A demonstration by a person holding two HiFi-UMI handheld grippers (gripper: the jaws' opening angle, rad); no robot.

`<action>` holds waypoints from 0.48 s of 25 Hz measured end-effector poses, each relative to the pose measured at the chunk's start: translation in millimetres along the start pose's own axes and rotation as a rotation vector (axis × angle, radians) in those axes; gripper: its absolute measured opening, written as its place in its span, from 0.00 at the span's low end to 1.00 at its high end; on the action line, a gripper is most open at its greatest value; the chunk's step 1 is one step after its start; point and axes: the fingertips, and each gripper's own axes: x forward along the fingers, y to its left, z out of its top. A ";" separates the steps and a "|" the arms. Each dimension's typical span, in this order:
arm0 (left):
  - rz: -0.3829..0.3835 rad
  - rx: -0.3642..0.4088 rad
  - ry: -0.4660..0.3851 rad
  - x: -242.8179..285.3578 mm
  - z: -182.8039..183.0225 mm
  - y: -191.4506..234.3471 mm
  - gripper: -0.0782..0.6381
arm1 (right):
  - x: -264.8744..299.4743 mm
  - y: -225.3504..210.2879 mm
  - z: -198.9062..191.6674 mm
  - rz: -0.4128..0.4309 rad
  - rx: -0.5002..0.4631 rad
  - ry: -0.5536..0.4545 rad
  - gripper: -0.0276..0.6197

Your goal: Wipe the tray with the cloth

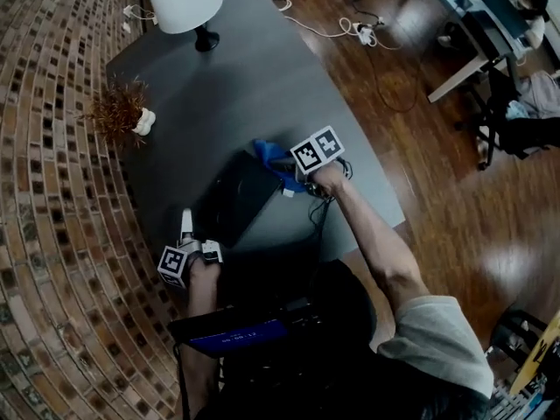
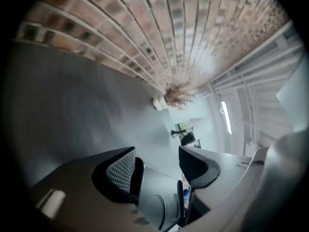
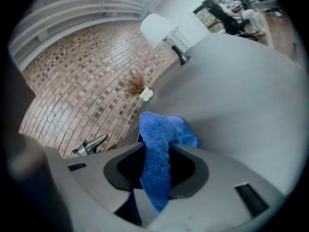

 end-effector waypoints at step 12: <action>-0.326 0.656 0.367 16.2 -44.9 -130.2 0.45 | -84.4 -6.8 -13.4 -0.028 0.200 -0.446 0.24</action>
